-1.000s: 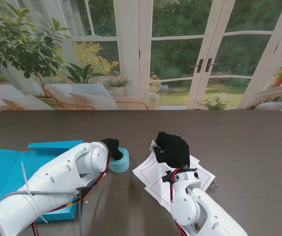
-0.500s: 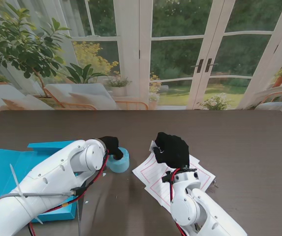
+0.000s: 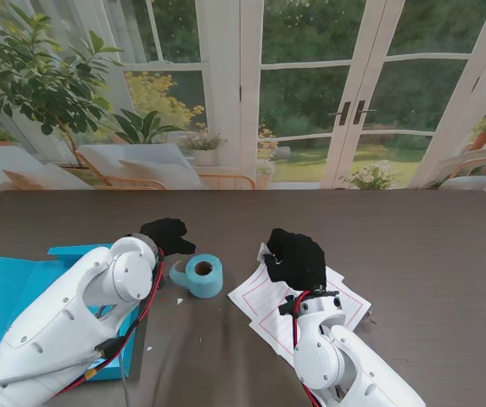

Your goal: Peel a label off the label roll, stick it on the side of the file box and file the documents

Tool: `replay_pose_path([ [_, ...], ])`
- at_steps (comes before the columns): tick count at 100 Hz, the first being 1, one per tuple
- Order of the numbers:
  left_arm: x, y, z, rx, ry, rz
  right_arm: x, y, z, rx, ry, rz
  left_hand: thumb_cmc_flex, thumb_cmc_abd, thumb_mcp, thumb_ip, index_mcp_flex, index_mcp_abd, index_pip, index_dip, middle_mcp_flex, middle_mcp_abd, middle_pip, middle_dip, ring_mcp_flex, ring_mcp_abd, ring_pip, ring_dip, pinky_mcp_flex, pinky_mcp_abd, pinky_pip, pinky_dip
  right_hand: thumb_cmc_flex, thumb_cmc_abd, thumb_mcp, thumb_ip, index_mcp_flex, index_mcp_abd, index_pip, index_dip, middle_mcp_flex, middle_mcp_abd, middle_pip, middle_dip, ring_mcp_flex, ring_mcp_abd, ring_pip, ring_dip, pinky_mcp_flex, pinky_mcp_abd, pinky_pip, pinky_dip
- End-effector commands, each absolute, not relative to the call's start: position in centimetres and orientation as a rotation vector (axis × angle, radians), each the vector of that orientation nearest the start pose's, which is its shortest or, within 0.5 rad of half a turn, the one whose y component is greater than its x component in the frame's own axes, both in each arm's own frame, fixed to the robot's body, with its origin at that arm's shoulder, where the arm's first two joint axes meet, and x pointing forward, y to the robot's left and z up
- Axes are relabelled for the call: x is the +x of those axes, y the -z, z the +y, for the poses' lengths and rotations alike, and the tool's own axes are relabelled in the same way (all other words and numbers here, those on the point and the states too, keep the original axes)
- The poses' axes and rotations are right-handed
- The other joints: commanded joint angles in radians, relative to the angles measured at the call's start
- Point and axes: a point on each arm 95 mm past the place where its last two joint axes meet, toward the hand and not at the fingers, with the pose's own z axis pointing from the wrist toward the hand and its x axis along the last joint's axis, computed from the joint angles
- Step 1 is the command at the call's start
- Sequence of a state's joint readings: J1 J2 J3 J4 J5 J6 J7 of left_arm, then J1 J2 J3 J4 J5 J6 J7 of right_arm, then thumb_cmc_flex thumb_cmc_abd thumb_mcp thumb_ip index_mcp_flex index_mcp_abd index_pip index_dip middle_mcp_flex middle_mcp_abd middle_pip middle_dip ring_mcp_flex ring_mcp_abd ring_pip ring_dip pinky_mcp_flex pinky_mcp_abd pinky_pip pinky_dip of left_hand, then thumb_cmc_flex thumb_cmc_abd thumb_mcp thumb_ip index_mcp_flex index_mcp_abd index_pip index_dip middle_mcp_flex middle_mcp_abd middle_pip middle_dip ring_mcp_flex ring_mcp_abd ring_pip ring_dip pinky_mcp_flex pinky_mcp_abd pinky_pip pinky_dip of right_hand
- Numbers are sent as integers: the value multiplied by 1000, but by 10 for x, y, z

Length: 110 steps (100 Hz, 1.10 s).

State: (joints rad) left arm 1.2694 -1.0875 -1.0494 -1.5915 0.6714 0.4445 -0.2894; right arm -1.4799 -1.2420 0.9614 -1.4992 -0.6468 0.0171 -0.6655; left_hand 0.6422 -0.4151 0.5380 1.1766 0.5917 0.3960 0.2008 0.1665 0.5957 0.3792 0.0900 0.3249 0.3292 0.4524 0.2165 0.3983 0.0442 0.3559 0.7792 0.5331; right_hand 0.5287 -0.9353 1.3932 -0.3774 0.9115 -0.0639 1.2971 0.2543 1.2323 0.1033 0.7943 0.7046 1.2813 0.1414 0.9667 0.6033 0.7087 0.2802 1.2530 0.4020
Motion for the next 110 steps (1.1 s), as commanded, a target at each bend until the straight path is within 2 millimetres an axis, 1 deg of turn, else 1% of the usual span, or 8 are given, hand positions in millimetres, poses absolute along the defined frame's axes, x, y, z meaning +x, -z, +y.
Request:
replay_pose_path([
  [1,449,279,-6,-1735,1270,1369,389,313,92,1288,-2017,800,-45,41,-29,-56,24,5,-23,-8,29,16,5,13,16,29,14,16,-7,26,5,21,12,-1,97,12,-18,-18,11,13,10,-2,17,15,25,-14,-3,7,15,-19,5,8],
  [13,427,275,14,-1759,1255,1295,388,314,94,1289,-2020,808,-67,63,-52,-89,33,3,-31,-9,53,23,10,29,44,41,39,36,4,34,44,47,12,-1,97,12,-17,-18,11,13,9,-1,17,15,26,-14,-3,7,15,-19,5,8],
  [29,397,276,41,-1792,1199,1212,387,315,95,1288,-2023,820,-100,98,-80,-124,28,5,-41,-12,59,22,11,36,55,44,51,46,5,36,64,55,12,0,97,12,-17,-18,11,13,9,-1,17,15,25,-11,-4,7,15,-19,5,8],
  [53,363,284,70,-1892,1153,1020,385,316,96,1292,-2026,832,-134,124,-100,-167,2,55,-57,-16,58,51,13,46,74,60,80,70,6,46,103,74,12,0,96,12,-17,-18,11,13,9,-1,16,15,27,-14,-4,7,15,-19,5,7],
  [56,360,286,73,-1910,1149,993,384,316,96,1292,-2027,833,-143,130,-105,-180,-5,64,-60,-16,55,56,13,49,75,63,88,78,3,47,114,80,12,0,96,12,-17,-18,11,13,9,0,16,15,26,-10,-4,7,15,-19,5,7],
  [69,355,294,85,-2017,1143,876,383,316,97,1291,-2030,843,-187,155,-123,-226,-25,97,-64,-15,54,76,23,75,82,74,117,108,-4,51,154,105,12,-1,96,12,-17,-18,11,13,9,-2,16,15,26,-11,-5,7,14,-19,5,7],
  [81,356,302,94,-2104,1131,809,382,317,97,1291,-2029,851,-223,168,-129,-258,-22,111,-52,-5,71,85,36,114,98,83,160,146,-2,53,211,141,12,0,96,12,-17,-18,11,13,9,0,16,15,26,-8,-5,7,13,-18,4,7],
  [110,368,316,109,-2259,1111,661,382,317,96,1297,-2024,851,-288,197,-136,-311,-18,130,-36,6,102,93,62,197,117,94,229,194,4,55,295,184,13,0,95,13,-17,-18,11,13,9,0,16,15,26,-11,-5,7,12,-16,4,8],
])
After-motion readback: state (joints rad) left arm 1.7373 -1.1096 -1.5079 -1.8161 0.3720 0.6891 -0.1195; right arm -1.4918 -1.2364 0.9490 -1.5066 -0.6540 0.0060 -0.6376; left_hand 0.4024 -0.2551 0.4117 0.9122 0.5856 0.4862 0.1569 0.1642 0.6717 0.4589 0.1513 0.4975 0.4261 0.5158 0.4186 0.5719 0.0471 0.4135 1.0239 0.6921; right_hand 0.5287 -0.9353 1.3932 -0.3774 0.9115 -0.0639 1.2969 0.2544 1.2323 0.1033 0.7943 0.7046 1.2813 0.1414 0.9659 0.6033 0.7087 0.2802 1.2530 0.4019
